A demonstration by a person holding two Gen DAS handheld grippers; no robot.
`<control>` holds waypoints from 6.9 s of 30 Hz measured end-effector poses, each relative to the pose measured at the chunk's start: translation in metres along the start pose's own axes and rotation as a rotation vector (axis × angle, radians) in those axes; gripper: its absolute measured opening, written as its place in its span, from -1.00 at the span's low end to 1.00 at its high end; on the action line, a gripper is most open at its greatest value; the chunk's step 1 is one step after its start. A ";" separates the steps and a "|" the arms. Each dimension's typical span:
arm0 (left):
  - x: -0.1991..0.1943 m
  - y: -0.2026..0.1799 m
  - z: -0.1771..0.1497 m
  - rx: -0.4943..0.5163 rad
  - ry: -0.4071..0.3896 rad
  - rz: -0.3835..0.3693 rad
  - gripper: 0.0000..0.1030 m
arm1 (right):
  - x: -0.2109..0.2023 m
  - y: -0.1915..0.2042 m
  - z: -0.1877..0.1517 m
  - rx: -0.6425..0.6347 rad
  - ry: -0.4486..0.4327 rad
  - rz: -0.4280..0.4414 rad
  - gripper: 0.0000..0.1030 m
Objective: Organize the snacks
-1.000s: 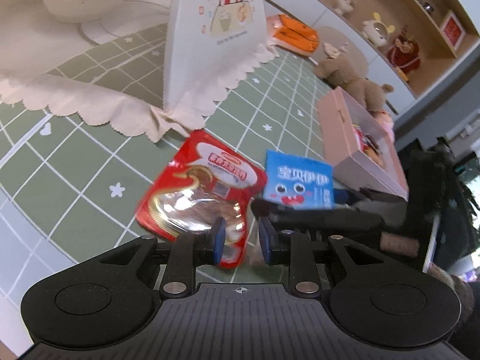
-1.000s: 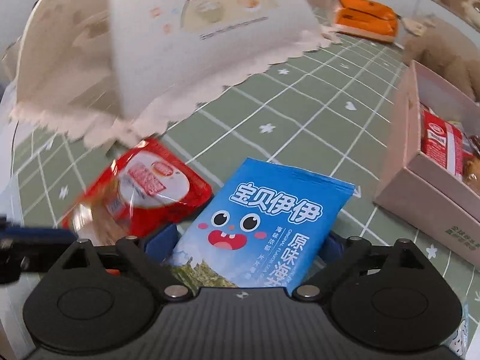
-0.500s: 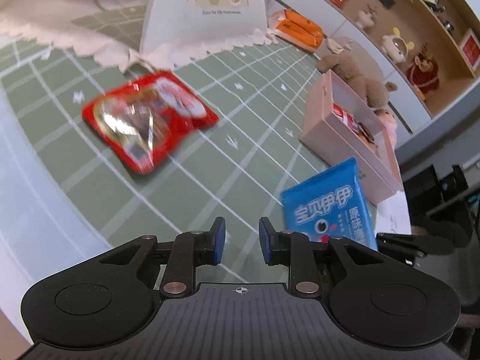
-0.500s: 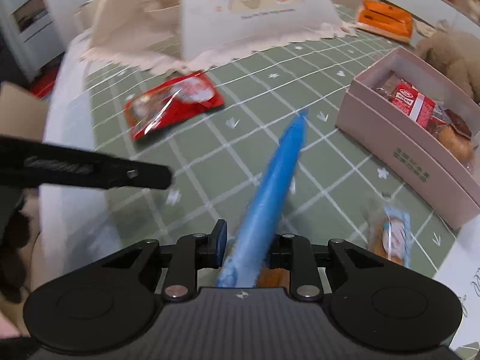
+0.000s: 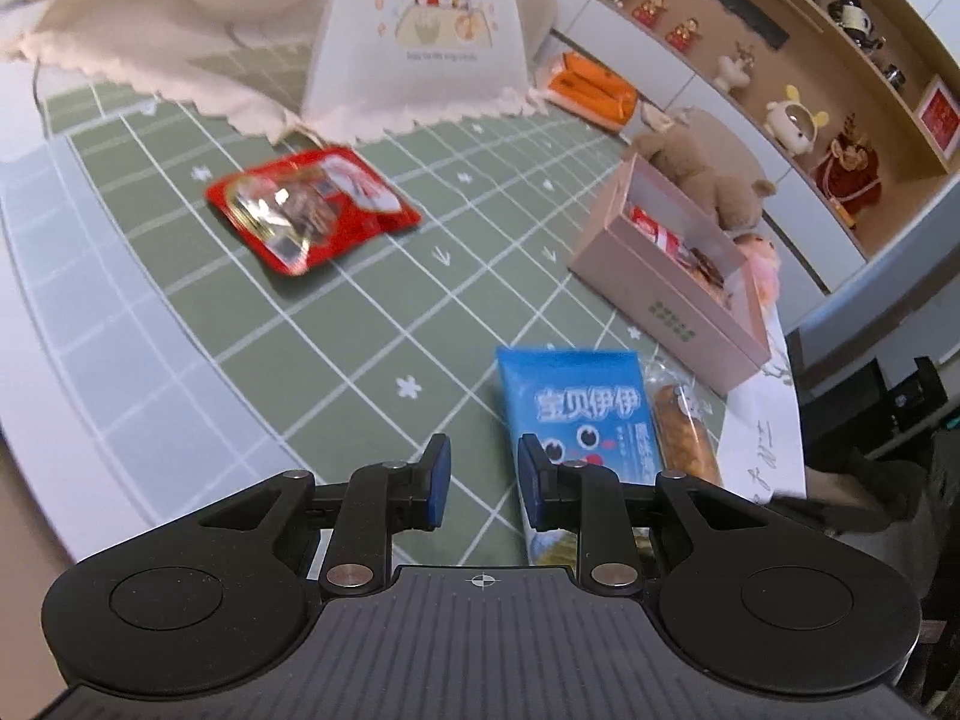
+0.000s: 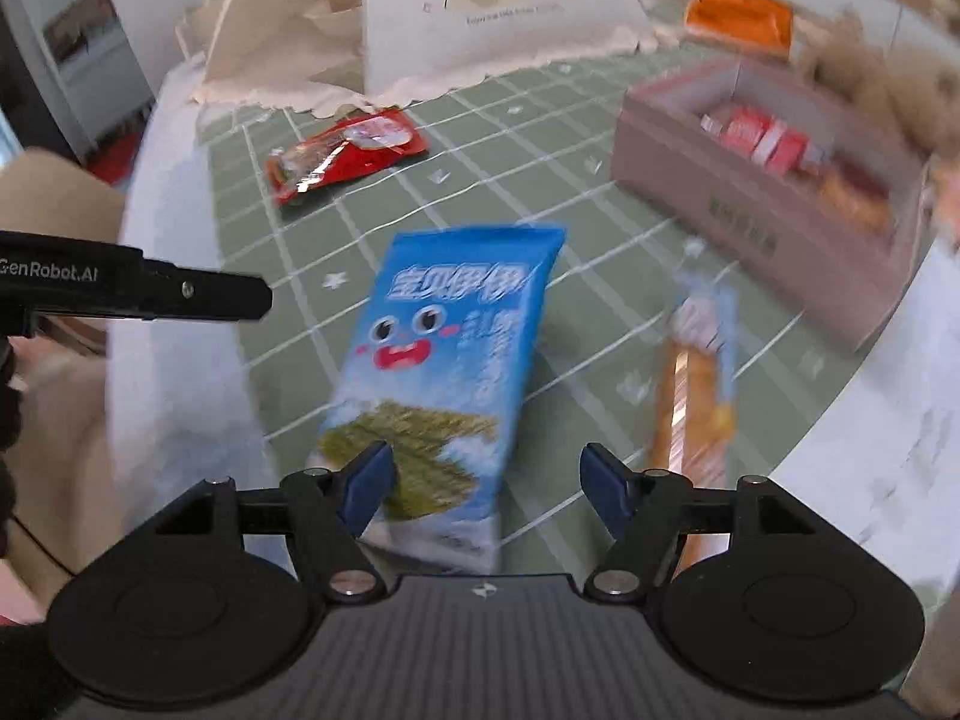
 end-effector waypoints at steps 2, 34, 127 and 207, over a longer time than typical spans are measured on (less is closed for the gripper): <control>-0.001 -0.001 0.001 0.016 0.008 0.005 -0.46 | 0.001 0.005 -0.009 0.019 0.014 0.034 0.36; 0.021 0.013 -0.001 0.144 0.101 0.140 -0.43 | -0.017 0.019 0.026 -0.010 -0.218 -0.146 0.66; 0.136 -0.159 -0.072 1.063 0.464 -0.151 -0.35 | -0.073 -0.092 -0.068 0.283 -0.106 -0.315 0.54; 0.146 -0.172 0.183 0.238 -0.064 -0.294 -0.46 | -0.044 -0.054 -0.023 0.268 -0.072 -0.162 0.58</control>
Point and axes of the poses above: each gripper's, at about its wrist camera, not at the fingertips, and x roughly the way its jaws point, y to its left, z to its top, the point moved 9 cm from there along x, roughly the way its jaws point, and after that the axes turned 4 degrees about -z, right-handed, at the moved point
